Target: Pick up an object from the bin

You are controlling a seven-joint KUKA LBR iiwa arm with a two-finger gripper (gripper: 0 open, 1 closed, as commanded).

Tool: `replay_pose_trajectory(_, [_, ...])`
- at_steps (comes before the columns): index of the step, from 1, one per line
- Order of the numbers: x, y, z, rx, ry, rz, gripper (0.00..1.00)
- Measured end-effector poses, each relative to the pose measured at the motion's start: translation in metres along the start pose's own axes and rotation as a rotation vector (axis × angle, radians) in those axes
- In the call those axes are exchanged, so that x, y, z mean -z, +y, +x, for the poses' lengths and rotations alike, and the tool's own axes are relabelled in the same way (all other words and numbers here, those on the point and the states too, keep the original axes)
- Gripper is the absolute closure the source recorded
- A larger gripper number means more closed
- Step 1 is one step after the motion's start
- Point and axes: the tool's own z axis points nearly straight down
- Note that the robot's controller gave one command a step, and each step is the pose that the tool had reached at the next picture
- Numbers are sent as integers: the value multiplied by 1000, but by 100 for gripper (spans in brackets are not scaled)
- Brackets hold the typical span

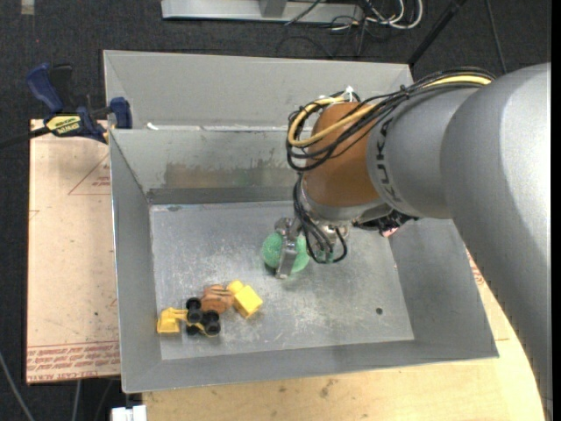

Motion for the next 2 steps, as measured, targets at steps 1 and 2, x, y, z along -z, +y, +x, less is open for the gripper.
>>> replay_pose_trajectory(1, [1, 0, 0, 0, 0, 0, 100])
replay_pose_trajectory(2, [5, 0, 0, 0, 1, 0, 100])
